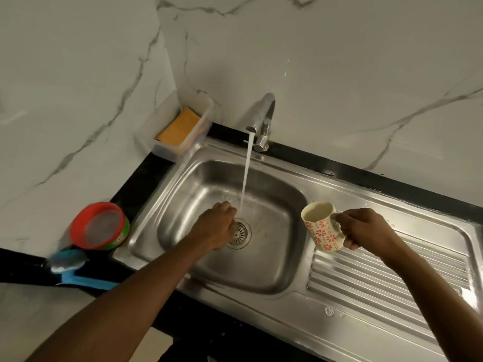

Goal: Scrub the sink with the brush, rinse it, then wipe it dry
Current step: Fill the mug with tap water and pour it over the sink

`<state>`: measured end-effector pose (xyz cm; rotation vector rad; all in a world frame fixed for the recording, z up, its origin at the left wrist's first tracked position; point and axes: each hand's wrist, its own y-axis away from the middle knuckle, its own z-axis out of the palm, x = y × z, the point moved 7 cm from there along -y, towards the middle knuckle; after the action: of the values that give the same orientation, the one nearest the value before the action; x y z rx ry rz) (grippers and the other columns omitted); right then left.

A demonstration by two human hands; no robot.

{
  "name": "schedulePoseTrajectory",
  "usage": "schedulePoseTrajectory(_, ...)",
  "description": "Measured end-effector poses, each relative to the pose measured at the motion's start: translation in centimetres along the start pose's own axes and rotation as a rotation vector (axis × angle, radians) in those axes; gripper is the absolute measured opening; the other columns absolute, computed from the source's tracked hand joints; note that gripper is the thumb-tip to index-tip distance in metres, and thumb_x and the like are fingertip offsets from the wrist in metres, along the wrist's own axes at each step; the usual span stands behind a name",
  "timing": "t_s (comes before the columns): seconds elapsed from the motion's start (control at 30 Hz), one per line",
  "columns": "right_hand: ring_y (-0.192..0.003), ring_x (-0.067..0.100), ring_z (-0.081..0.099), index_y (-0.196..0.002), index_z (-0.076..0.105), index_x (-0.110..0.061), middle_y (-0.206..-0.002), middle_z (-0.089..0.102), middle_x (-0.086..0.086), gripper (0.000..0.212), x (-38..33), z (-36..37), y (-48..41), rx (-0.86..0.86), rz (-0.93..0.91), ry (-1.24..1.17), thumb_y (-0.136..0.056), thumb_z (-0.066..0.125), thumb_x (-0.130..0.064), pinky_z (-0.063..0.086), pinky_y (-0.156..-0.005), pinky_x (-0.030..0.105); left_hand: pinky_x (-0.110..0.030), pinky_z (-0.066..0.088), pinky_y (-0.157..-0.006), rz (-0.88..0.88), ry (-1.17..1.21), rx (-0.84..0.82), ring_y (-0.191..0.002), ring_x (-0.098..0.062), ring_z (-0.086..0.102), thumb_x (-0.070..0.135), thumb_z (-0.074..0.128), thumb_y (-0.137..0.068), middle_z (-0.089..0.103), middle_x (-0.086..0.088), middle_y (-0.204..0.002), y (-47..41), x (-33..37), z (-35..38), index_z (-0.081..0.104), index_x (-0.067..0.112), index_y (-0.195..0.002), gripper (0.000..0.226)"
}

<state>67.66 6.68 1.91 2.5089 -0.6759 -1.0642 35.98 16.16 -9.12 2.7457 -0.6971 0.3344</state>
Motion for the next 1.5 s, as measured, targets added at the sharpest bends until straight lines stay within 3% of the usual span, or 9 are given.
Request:
schedulePoseTrajectory(0.2, -0.055, 0.008, 0.071, -0.092, 0.073, -0.017, -0.077, 0.074, -0.003, 0.031, -6.4, 1.2, -4.3, 0.061, -0.108, 0.301, -0.107, 0.053, -0.036, 0.053, -0.053, 0.022, -0.050, 0.025, -0.125, 0.040, -0.101, 0.062, -0.157, -0.033, 0.016, 0.028, 0.048, -0.100, 0.010, -0.008, -0.173, -6.6, -5.1, -3.1, 0.021, 0.016, -0.164, 0.070)
schedulePoseTrajectory(0.47, -0.072, 0.024, 0.077, -0.118, 0.074, -0.010, -0.101, 0.078, 0.012, 0.040, -15.2, 6.0, -12.8, 0.171, -0.123, 0.339, -0.102, 0.054, -0.041, 0.066, -0.071, 0.043, -0.048, -0.002, -0.129, 0.273, -0.337, -0.100, -0.158, -0.022, -0.017, 0.041, 0.046, -0.101, -0.021, -0.001, -0.171, -14.6, -4.4, -2.9, -0.011, 0.019, -0.164, 0.089)
schedulePoseTrajectory(0.7, -0.060, 0.017, 0.076, -0.112, 0.072, -0.008, -0.086, 0.073, 0.004, 0.029, -10.9, 6.1, -10.1, 0.202, 0.087, -0.078, -0.105, 0.059, -0.032, 0.064, -0.061, 0.035, -0.049, -0.002, -0.129, 0.184, -0.296, -0.147, -0.156, -0.023, -0.023, 0.034, 0.050, -0.098, -0.031, -0.004, -0.167, -14.3, -8.0, -1.4, -0.022, 0.017, -0.161, 0.097)
schedulePoseTrajectory(0.83, -0.057, 0.018, 0.075, -0.105, 0.074, -0.005, -0.083, 0.075, 0.008, 0.029, -8.8, 6.7, -6.2, 0.189, 0.130, -0.052, -0.105, 0.059, -0.030, 0.063, -0.061, 0.036, -0.049, -0.003, -0.129, -0.010, -0.237, -0.109, -0.156, -0.030, -0.023, 0.033, 0.055, -0.092, -0.030, -0.012, -0.167, -12.4, -11.6, -1.2, -0.022, 0.010, -0.160, 0.105)
schedulePoseTrajectory(0.97, -0.054, 0.020, 0.074, -0.099, 0.072, -0.010, -0.078, 0.075, 0.009, 0.024, -8.7, 8.8, -4.5, 0.098, 0.172, 0.121, -0.104, 0.058, -0.028, 0.062, -0.056, 0.034, -0.049, -0.004, -0.129, 0.006, -0.229, -0.082, -0.157, -0.030, -0.023, 0.037, 0.056, -0.091, -0.028, -0.014, -0.168, -11.2, -12.5, -0.8, -0.022, 0.007, -0.160, 0.108)
schedulePoseTrajectory(1.17, -0.055, 0.017, 0.074, -0.096, 0.069, -0.005, -0.070, 0.076, 0.009, 0.031, -14.6, 15.8, -5.2, -0.147, 0.085, 0.204, -0.107, 0.050, -0.027, 0.062, -0.059, 0.030, -0.048, -0.004, -0.129, 0.087, -0.305, 0.021, -0.156, -0.032, -0.023, 0.034, 0.050, -0.093, -0.026, -0.017, -0.168, -12.2, -13.3, -2.3, -0.018, 0.005, -0.161, 0.100)
schedulePoseTrajectory(1.27, -0.063, 0.024, 0.077, -0.096, 0.068, -0.001, -0.079, 0.076, 0.015, 0.031, -19.4, 17.8, -7.4, -0.047, 0.026, 0.076, -0.105, 0.052, -0.026, 0.066, -0.069, 0.045, -0.049, -0.005, -0.129, 0.102, -0.285, 0.066, -0.156, -0.037, -0.023, 0.025, 0.048, -0.091, -0.023, -0.021, -0.168, -12.7, -14.2, -2.0, -0.015, 0.003, -0.161, 0.097)
schedulePoseTrajectory(1.37, -0.061, 0.026, 0.076, -0.087, 0.064, -0.005, -0.078, 0.074, 0.016, 0.029, -24.6, 18.4, -9.6, 0.109, -0.069, 0.033, -0.103, 0.055, -0.027, 0.066, -0.064, 0.045, -0.054, 0.007, -0.128, 0.073, -0.303, 0.084, -0.156, -0.041, -0.020, 0.037, 0.044, -0.094, -0.022, -0.025, -0.168, -13.2, -15.2, -1.6, -0.019, 0.000, -0.159, 0.097)
schedulePoseTrajectory(1.5, -0.048, 0.022, 0.072, -0.089, 0.064, -0.004, -0.064, 0.070, 0.011, 0.029, -27.5, 18.9, -10.9, 0.116, -0.139, -0.008, -0.103, 0.051, -0.025, 0.063, -0.052, 0.040, -0.051, -0.001, -0.129, 0.041, -0.340, -0.005, -0.154, -0.041, -0.027, 0.047, 0.036, -0.100, -0.031, -0.025, -0.164, -13.0, -14.9, -1.4, -0.035, 0.003, -0.152, 0.098)
